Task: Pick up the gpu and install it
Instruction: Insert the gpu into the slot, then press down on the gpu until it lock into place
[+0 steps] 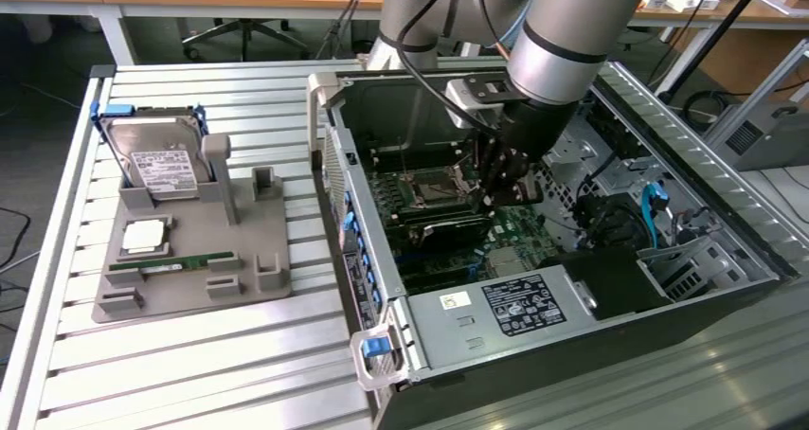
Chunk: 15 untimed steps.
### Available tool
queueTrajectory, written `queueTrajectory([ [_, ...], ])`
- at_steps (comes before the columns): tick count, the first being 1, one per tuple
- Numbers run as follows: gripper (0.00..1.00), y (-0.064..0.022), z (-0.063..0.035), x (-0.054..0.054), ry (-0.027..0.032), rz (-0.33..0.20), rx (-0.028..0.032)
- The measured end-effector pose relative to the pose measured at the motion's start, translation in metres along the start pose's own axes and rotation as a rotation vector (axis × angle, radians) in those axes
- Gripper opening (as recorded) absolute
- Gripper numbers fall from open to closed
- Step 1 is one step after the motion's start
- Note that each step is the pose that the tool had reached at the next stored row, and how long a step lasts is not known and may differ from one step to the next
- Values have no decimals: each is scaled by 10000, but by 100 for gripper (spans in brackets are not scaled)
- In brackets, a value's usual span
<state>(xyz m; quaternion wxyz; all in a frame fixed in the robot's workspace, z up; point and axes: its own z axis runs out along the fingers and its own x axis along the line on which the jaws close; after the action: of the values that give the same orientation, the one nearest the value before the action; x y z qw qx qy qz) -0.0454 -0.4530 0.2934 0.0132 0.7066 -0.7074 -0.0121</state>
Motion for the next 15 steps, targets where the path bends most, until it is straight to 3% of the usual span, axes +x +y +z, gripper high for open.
queueTrajectory([
  [9,11,4,0,0,1,-1,0],
  [15,11,262,10,0,0,-1,85],
])
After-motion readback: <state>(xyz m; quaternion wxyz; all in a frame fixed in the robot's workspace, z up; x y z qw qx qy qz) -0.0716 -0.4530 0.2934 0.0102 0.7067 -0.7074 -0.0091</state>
